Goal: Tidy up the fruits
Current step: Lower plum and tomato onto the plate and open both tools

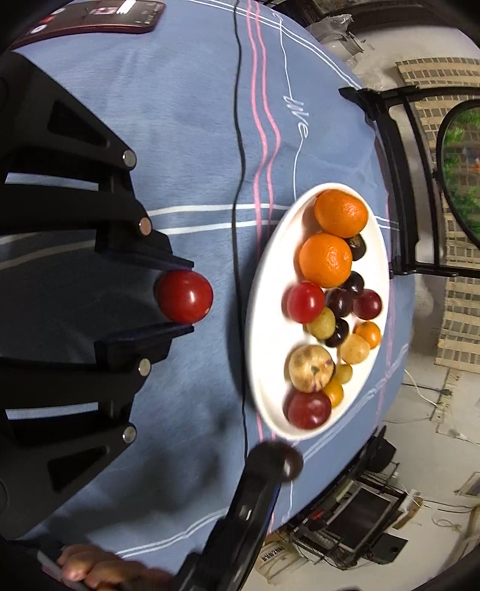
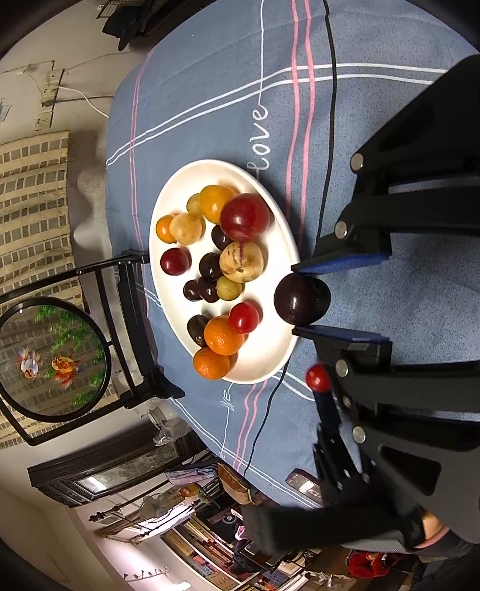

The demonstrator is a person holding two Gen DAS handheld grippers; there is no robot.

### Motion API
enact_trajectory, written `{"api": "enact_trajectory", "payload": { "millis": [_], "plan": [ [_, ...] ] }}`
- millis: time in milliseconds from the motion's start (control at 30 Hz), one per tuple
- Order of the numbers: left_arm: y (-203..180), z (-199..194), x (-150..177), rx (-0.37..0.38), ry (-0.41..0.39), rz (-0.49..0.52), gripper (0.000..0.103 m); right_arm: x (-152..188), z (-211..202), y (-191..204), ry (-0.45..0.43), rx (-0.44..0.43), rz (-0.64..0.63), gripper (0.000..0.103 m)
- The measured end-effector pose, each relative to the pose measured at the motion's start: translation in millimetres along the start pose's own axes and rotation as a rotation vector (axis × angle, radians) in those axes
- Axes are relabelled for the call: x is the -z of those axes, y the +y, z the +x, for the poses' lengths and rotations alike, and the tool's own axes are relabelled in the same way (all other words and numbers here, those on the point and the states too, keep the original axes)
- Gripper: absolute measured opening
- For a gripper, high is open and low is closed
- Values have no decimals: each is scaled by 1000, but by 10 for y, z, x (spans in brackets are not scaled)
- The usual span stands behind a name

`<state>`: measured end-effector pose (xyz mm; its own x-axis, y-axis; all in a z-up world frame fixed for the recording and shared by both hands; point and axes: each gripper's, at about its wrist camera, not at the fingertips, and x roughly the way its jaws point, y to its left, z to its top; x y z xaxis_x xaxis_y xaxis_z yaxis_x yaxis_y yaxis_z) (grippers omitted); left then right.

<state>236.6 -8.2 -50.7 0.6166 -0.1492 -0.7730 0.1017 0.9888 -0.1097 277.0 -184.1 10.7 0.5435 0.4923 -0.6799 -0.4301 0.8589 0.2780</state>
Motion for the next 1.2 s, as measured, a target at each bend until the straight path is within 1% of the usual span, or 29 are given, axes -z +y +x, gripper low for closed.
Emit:
{"api": "enact_trajectory", "payload": {
  "millis": [100, 200, 333, 367, 433, 567, 733, 867, 967, 1133, 1167, 1200],
  "plan": [
    [-29, -167, 8, -14, -53, -1, 29, -9, -14, 35, -15, -2, -24, 28],
    [-74, -316, -127, -31, -112, 19, 29, -40, -44, 51, -43, 8, -36, 28],
    [-96, -359, -507, -26, -163, 13, 28, -201, -142, 24, -110, 6, -31, 28],
    [-108, -334, -617, -27, -171, 11, 28, -281, -147, 5, -125, 20, -32, 28],
    [-129, -256, -823, -43, -183, 11, 28, -398, -102, -33, -126, 37, -30, 28],
    [-79, -66, -1114, -59, -165, -3, 28, -658, 159, -192, -92, 71, -32, 28],
    [-3, 158, -1299, -103, -133, -14, 28, -810, 427, -364, -51, 78, -3, 28],
    [17, 282, -1357, -110, -116, -11, 28, -929, 561, -406, -38, 72, -16, 28],
    [37, 342, -1390, -100, -106, -16, 28, -986, 612, -395, -34, 70, -34, 28],
    [48, 374, -1397, -120, -98, -13, 29, -1006, 686, -418, -14, 67, -41, 28],
    [49, 369, -1396, -128, -101, -16, 31, -1001, 699, -424, -7, 68, -40, 28],
    [49, 357, -1395, -136, -106, -16, 36, -998, 712, -427, 1, 68, -39, 29]
  ]
}}
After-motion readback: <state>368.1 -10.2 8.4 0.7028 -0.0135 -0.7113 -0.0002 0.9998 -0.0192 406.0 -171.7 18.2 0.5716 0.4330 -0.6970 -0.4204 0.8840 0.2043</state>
